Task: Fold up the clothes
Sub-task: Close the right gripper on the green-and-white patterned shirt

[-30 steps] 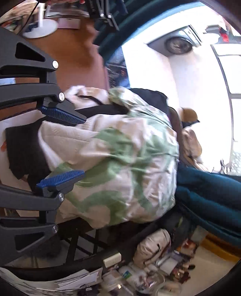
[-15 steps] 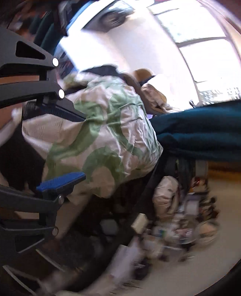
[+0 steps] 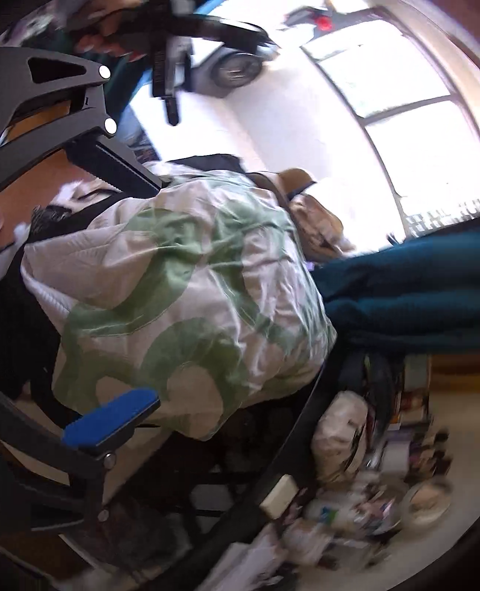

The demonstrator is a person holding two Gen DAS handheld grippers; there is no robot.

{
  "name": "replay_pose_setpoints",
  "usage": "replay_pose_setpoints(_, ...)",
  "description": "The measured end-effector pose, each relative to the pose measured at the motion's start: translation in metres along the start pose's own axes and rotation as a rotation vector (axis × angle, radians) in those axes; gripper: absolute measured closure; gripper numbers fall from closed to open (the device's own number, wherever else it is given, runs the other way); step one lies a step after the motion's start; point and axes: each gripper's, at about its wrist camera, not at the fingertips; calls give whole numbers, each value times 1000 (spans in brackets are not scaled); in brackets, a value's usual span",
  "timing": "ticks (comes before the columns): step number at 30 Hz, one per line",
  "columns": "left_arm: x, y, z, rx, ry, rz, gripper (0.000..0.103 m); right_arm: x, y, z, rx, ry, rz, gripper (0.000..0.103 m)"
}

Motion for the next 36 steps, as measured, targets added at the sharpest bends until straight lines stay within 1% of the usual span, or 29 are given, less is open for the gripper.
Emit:
replay_pose_setpoints(3, -16, 12, -14, -16, -68, 49, 3, -7, -10, -20, -87, -63, 41, 0)
replay_pose_setpoints(4, -21, 17, -18, -21, -88, 62, 3, -8, -13, -26, -99, -75, 39, 0)
replay_pose_setpoints(6, -26, 25, -27, -21, -99, 59, 3, -11, -18, -36, -110, -102, 28, 0)
replay_pose_setpoints(9, -36, 39, -40, -26, -119, 45, 3, -26, -16, -56, -126, -166, 46, 0)
replay_pose_setpoints(12, -54, 51, -56, -47, -145, 14, 3, -48, -13, -79, -143, -225, 79, 0)
replay_pose_setpoints(14, -65, 59, -62, -34, -138, -35, 3, -71, -8, -97, -161, -228, 121, 1)
replay_pose_setpoints(17, -79, 73, -70, -19, -146, -105, 3, -102, -3, -127, -182, -256, 188, 1)
replay_pose_setpoints(20, -92, 85, -78, -45, -185, -122, 3, -117, 3, -155, -195, -269, 171, 3)
replay_pose_setpoints(23, -107, 94, -87, -77, -221, -77, 3, -129, 19, -180, -191, -271, 136, 6)
replay_pose_setpoints(27, -128, 104, -95, -102, -239, 19, 3, -139, 61, -206, -134, -304, 93, 6)
replay_pose_setpoints(28, -131, 106, -95, -97, -237, 24, 3, -140, 69, -214, -139, -309, 87, 6)
replay_pose_setpoints(30, -137, 111, -95, -87, -233, 35, 3, -141, 81, -234, -185, -333, 108, 7)
replay_pose_setpoints(31, -138, 114, -94, -78, -230, 27, 3, -140, 83, -239, -209, -344, 118, 10)
replay_pose_setpoints(32, -139, 116, -93, -72, -232, 21, 3, -138, 85, -244, -233, -354, 127, 16)
replay_pose_setpoints(33, -139, 118, -92, -66, -238, 16, 3, -134, 87, -239, -228, -346, 112, 25)
replay_pose_setpoints(34, -138, 120, -92, -63, -245, 13, 3, -131, 88, -233, -214, -334, 88, 32)
replay_pose_setpoints(35, -137, 123, -92, -64, -251, 11, 3, -127, 89, -224, -197, -308, 56, 47)
replay_pose_setpoints(36, -134, 127, -93, -70, -264, 10, 3, -124, 90, -215, -179, -270, 28, 63)
Point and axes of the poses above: each gripper's, at about its wrist camera, not at the fingertips, and z roughly against the way its jaws point, x to its right, y to its top, and after that the axes turned 9 degrees about y, right-handed
